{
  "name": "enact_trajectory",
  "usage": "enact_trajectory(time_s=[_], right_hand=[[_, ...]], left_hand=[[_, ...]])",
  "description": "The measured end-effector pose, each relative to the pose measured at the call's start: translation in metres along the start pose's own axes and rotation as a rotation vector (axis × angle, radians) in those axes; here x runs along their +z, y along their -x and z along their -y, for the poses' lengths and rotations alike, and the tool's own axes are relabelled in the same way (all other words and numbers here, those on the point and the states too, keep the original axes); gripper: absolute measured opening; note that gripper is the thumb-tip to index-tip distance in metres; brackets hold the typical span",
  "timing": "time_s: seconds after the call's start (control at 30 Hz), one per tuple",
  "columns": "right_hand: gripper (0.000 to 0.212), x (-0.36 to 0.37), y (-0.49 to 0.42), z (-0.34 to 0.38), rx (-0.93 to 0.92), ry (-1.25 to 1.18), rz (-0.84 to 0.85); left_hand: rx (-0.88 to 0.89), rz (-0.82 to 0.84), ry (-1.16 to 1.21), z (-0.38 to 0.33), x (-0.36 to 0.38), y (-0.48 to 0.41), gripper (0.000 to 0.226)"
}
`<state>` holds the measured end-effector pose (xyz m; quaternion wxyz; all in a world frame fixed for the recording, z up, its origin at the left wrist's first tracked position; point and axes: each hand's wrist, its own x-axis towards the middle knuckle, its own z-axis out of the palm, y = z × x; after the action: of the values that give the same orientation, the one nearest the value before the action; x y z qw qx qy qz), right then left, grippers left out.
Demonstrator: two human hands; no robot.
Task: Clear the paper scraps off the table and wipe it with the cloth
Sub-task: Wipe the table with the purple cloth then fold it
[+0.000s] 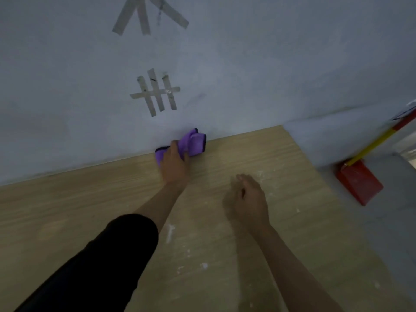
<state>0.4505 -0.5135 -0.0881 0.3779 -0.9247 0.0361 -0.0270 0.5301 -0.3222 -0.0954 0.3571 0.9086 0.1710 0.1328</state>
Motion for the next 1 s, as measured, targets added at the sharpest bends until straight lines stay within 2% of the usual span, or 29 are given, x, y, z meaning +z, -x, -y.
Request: enact_trajectory(time_s=[0.1,0.2,0.27,0.3,0.37,0.43,0.5,0.57,0.63,0.7,0.73,0.8,0.93,1.0], right_hand=[[0.050,-0.018,-0.024,-0.014,0.018,-0.019,-0.004],[0.063,-0.031,-0.036,-0.018,-0.116,-0.028,-0.059],[0.068,-0.032,-0.040,-0.019,-0.294,0.012,0.051],[0.071,-0.029,-0.040,-0.019,-0.340,0.023,0.142],[0.073,-0.019,-0.039,-0.020,-0.357,0.081,0.277],[0.061,-0.015,-0.043,-0.020,-0.360,0.054,0.277],[0.036,-0.024,-0.049,-0.013,-0.245,-0.090,0.204],[0.025,-0.041,-0.062,-0.010,-0.137,-0.199,-0.004],[0.029,-0.064,-0.080,-0.014,-0.059,-0.271,-0.299],[0.028,-0.083,-0.098,-0.022,-0.029,-0.214,-0.539],[0.028,-0.090,-0.109,-0.029,0.004,-0.160,-0.591],[0.027,-0.092,-0.131,-0.047,0.074,-0.064,-0.568],[0.051,-0.063,-0.166,-0.085,0.129,0.127,-0.190],[0.055,-0.042,-0.169,-0.081,0.132,0.235,-0.052]], left_hand=[[-0.027,0.150,-0.116,-0.010,0.020,0.002,0.043],[0.159,0.280,-0.041,-0.022,0.036,0.025,0.064],[0.227,0.458,0.108,-0.033,0.041,0.043,0.058],[0.187,0.554,0.238,-0.039,0.041,0.049,0.048],[-0.013,0.658,0.621,-0.049,0.032,0.053,0.033],[-0.123,0.569,0.809,-0.042,0.022,0.046,0.031],[-0.068,0.440,0.721,-0.028,0.005,0.040,0.026],[-0.002,0.337,0.492,-0.011,-0.014,0.033,0.032],[0.004,0.237,0.293,0.010,-0.029,0.024,0.037],[-0.014,0.184,0.181,0.030,-0.036,0.017,0.038],[-0.025,0.177,0.151,0.038,-0.038,0.016,0.040],[-0.026,0.179,0.101,0.048,-0.036,0.018,0.046],[0.033,0.177,0.004,0.052,-0.030,0.021,0.047],[0.028,0.169,0.023,0.051,-0.031,0.020,0.047]])
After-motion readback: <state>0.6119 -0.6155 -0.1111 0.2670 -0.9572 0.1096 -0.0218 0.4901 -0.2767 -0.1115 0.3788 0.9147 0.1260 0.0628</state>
